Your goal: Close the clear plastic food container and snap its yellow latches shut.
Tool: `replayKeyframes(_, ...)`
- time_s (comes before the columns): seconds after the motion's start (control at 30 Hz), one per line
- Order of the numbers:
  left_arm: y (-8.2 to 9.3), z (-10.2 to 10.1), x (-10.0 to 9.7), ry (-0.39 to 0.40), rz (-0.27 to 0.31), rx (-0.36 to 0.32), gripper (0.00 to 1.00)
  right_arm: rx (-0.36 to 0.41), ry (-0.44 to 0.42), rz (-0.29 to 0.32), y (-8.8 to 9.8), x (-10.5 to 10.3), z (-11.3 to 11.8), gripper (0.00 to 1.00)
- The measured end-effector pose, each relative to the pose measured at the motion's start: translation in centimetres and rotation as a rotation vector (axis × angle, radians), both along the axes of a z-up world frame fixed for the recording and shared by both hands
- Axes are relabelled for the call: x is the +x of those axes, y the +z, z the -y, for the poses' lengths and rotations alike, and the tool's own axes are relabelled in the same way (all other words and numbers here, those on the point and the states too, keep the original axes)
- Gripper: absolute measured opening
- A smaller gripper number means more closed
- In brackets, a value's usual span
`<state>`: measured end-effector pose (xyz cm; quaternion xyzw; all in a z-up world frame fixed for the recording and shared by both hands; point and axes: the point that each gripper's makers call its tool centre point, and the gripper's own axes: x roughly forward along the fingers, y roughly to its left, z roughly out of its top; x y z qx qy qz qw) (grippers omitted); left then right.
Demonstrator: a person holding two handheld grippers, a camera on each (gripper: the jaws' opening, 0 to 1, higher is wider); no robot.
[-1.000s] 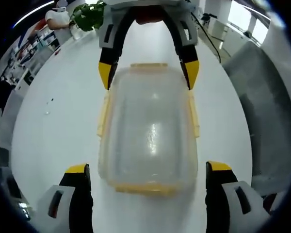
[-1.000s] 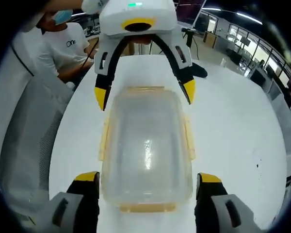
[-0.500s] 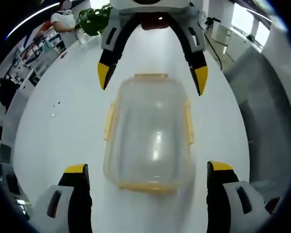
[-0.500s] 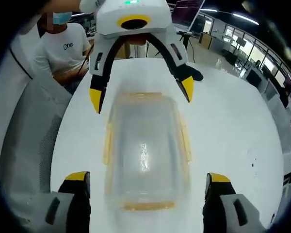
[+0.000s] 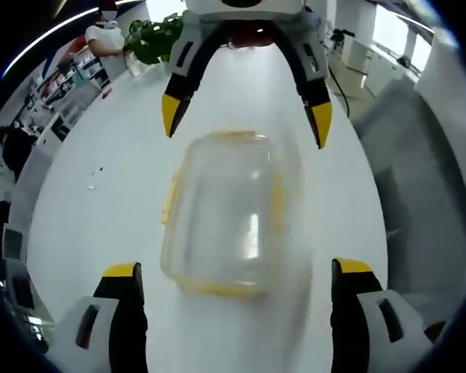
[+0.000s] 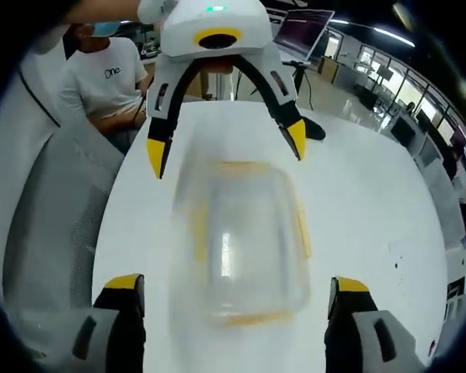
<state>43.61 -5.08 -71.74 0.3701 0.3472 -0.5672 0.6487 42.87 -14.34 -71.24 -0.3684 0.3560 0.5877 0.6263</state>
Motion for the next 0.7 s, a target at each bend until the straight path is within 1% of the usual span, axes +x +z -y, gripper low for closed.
replayKeyframes(0.07,0.4,-0.1,-0.5,0.003,0.006,-0.003,0.99,0.001,0.005,0.009,0.4,-0.5,0.0,0.99)
replayKeyframes(0.1,0.5,-0.1,-0.8,0.004,0.007,-0.008,0.99,0.001,0.006,0.012,0.6,-0.7,0.0,0.97)
replayKeyframes(0.27,0.9,-0.2,-2.2,-0.004,0.014,-0.010,0.99,0.014,0.001,0.008,1.0,-2.0,0.0,0.98)
replayKeyframes(0.33,1.1,-0.2,-2.7,-0.004,0.020,-0.012,0.99,0.014,0.004,0.016,1.1,-2.5,0.2,0.97)
replayKeyframes(0.5,1.8,0.0,-3.8,0.003,0.029,-0.035,0.99,0.058,-0.019,0.016,2.0,-3.7,-0.2,0.97)
replayKeyframes(0.7,2.1,0.0,-5.2,0.013,0.029,-0.053,0.98,0.072,-0.012,0.026,2.2,-5.1,-0.2,0.97)
